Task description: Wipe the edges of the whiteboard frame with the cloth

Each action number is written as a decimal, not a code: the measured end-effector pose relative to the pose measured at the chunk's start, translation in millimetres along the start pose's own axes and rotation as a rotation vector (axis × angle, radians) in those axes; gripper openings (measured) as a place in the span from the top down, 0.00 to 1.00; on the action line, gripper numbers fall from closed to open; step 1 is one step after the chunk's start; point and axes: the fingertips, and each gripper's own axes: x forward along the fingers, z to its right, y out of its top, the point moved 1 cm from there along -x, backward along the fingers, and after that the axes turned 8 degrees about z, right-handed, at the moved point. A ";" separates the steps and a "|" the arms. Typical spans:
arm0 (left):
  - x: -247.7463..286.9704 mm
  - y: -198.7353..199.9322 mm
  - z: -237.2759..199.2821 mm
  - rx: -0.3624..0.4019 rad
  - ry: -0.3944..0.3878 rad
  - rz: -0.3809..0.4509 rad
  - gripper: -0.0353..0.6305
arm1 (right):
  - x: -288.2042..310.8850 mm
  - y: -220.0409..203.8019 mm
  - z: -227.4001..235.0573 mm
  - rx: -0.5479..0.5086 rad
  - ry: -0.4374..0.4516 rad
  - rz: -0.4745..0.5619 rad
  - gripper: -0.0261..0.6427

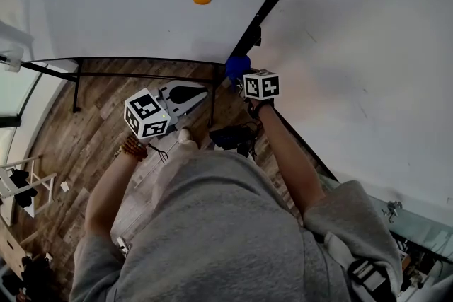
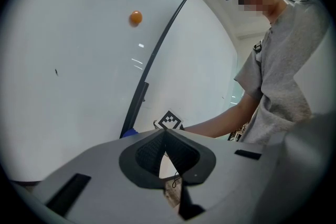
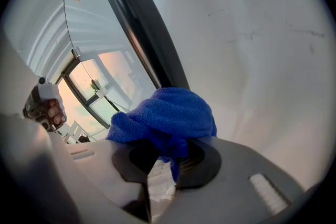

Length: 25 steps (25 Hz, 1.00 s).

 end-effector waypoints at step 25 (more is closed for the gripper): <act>-57.3 -16.0 -18.6 -0.031 0.083 0.065 0.93 | 21.5 -18.1 7.6 0.122 -0.117 -0.016 0.84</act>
